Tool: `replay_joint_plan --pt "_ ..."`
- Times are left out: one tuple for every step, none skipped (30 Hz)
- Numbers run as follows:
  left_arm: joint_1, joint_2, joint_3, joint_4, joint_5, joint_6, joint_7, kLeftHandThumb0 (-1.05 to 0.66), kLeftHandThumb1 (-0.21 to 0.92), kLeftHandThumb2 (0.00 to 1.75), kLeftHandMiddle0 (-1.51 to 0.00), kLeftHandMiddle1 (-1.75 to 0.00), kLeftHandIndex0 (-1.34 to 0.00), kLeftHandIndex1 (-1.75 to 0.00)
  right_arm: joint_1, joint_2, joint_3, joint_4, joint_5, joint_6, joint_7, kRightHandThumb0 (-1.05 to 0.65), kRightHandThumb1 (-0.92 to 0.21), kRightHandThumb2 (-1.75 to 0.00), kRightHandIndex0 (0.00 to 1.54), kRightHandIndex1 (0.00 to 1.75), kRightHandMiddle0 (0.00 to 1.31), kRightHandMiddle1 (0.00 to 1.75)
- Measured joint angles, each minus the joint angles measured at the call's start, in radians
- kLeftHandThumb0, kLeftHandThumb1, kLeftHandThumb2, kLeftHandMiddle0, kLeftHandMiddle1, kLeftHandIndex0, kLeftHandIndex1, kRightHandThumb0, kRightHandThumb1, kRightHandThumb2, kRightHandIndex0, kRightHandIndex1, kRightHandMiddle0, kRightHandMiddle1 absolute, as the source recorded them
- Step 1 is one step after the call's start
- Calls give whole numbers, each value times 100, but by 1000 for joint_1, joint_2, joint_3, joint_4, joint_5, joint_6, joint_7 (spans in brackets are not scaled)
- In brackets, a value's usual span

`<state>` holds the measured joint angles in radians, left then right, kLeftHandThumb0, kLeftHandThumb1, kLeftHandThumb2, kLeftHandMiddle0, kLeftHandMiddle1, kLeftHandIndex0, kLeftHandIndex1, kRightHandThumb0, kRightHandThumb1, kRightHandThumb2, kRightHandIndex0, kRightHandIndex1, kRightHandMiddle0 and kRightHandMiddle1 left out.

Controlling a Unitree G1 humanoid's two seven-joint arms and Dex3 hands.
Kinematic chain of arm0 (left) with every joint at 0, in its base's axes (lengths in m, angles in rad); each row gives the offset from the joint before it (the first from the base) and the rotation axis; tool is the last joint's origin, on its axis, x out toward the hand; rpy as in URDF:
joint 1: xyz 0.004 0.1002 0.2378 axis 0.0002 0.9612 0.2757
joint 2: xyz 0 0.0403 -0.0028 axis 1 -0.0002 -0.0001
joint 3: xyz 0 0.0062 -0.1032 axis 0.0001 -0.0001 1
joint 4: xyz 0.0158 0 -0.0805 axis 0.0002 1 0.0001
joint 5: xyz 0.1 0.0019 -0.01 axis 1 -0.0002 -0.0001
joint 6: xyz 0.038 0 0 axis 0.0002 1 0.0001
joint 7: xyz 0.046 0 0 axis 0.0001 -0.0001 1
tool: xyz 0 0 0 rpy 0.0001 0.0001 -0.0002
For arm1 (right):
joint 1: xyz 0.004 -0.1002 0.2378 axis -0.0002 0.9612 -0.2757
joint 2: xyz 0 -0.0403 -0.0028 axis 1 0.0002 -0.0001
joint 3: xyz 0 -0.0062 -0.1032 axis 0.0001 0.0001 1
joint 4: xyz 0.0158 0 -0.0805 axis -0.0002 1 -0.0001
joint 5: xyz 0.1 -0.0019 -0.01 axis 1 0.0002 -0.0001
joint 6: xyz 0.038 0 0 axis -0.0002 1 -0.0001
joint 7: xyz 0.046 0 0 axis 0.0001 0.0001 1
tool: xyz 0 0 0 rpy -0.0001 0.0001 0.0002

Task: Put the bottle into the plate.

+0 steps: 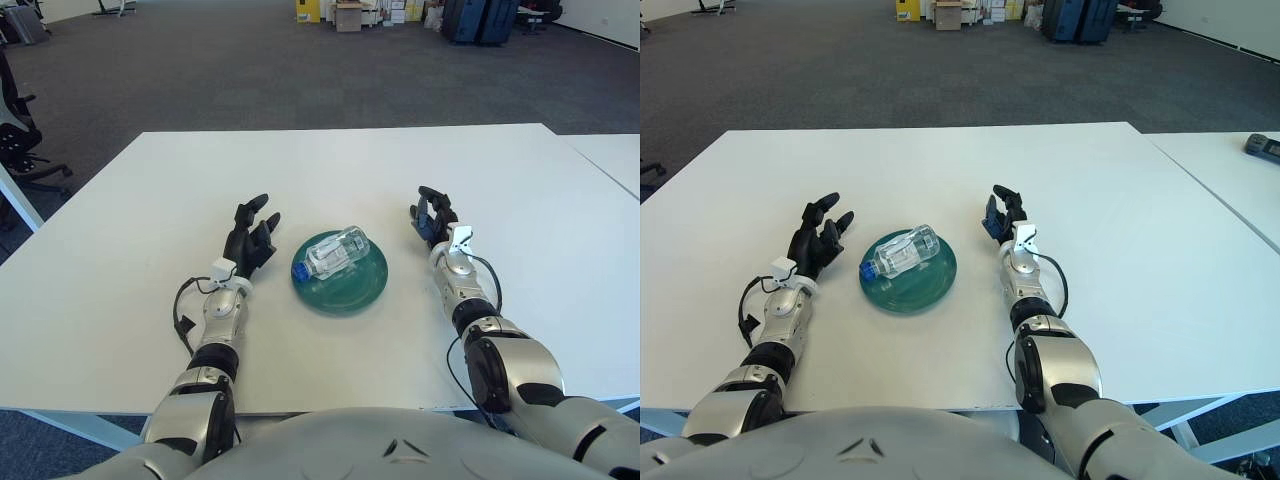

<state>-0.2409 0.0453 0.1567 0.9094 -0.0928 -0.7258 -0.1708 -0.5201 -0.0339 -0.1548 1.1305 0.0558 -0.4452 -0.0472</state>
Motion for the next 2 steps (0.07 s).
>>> replay_joint_plan --pt "0 0 0 0 0 0 0 -78 92 91 -60 -1 -6 -84 1 0 1 -2 0 0 0 -68 -92 -80 42 0 1 80" --pt "0 0 0 0 0 2 0 -78 92 91 -60 -1 -6 -84 1 0 1 -3 -1 0 0 -68 -92 -80 41 0 1 80"
